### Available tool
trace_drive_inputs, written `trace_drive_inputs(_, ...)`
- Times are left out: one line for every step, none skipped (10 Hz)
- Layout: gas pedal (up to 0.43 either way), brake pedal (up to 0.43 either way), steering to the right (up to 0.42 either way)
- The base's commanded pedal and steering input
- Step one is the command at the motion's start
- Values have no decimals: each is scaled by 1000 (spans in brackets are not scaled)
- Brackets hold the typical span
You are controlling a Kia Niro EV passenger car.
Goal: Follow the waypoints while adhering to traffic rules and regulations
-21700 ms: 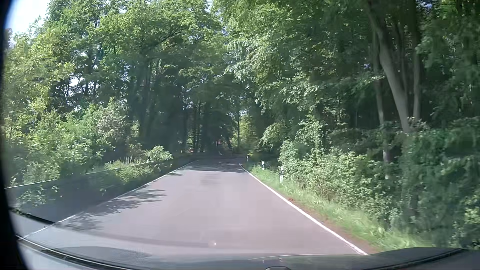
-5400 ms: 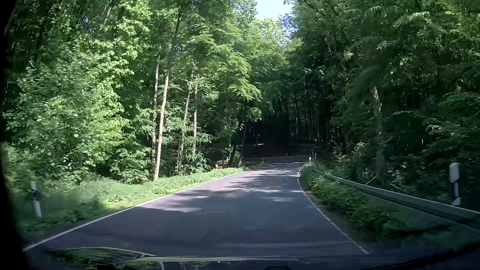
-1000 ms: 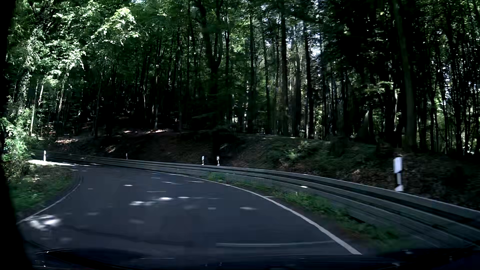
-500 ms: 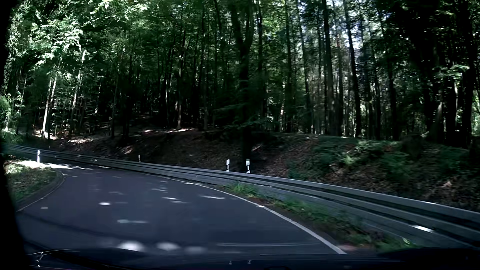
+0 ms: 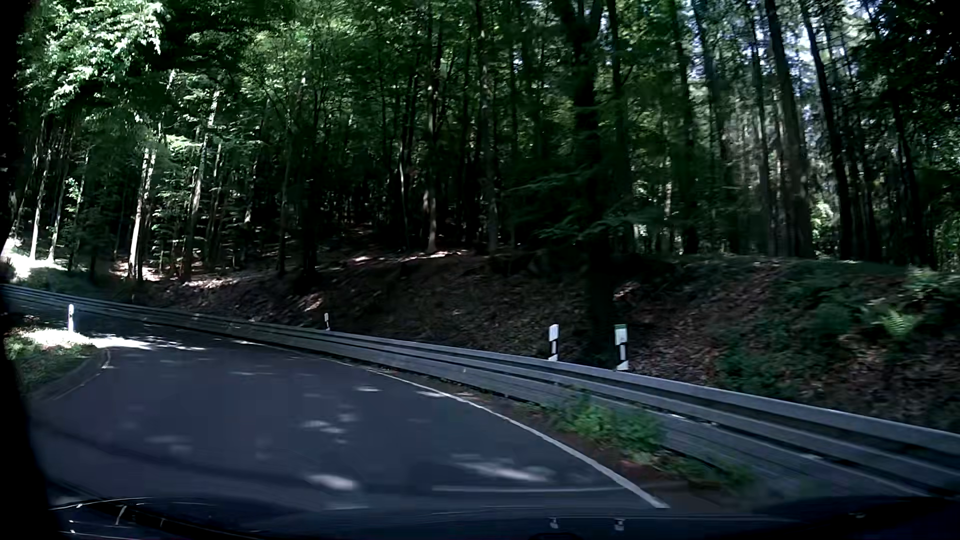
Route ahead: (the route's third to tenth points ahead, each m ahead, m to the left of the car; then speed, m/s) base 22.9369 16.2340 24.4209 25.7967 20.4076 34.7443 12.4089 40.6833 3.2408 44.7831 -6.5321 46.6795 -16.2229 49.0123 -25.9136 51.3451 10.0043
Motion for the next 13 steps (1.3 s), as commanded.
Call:
trace_drive_inputs(197,0,-159)
trace_drive_inputs(197,0,-161)
trace_drive_inputs(197,0,-163)
trace_drive_inputs(197,0,-166)
trace_drive_inputs(197,0,-168)
trace_drive_inputs(197,0,-170)
trace_drive_inputs(197,0,-172)
trace_drive_inputs(197,0,-173)
trace_drive_inputs(197,0,-174)
trace_drive_inputs(197,0,-175)
trace_drive_inputs(197,0,-175)
trace_drive_inputs(197,0,-176)
trace_drive_inputs(189,0,-176)
